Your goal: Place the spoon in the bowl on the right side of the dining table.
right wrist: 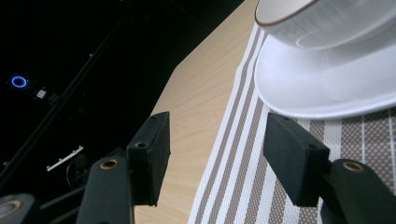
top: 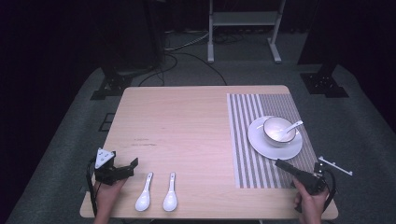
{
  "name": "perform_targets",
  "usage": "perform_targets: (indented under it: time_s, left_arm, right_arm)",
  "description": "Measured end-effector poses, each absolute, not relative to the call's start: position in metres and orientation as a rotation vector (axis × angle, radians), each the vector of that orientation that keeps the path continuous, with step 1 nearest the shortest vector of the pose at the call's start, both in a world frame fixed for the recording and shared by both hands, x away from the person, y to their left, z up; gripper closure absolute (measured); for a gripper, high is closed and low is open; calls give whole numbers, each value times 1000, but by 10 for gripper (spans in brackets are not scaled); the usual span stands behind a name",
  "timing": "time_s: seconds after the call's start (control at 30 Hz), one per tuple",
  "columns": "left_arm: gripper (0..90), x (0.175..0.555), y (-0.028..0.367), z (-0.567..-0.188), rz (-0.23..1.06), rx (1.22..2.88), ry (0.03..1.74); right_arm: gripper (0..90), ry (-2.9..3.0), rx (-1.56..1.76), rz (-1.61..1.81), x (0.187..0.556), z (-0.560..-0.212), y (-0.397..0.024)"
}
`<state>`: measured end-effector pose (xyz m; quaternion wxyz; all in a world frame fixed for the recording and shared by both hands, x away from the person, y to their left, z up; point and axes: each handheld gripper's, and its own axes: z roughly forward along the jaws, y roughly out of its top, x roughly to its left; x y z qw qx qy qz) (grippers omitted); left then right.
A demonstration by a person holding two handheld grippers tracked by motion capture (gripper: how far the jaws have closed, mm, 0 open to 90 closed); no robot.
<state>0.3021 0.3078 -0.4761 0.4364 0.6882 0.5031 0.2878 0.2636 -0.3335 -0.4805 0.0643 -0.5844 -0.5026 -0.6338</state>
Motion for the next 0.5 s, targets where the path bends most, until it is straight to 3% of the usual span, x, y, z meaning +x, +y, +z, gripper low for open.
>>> perform_targets:
  time_s: [0.5]
  left_arm:
    - [5, 302, 307, -476, 718, 1714, 1251]
  right_arm:
    - [396, -1561, -1724, -1880, 248, -491, -320]
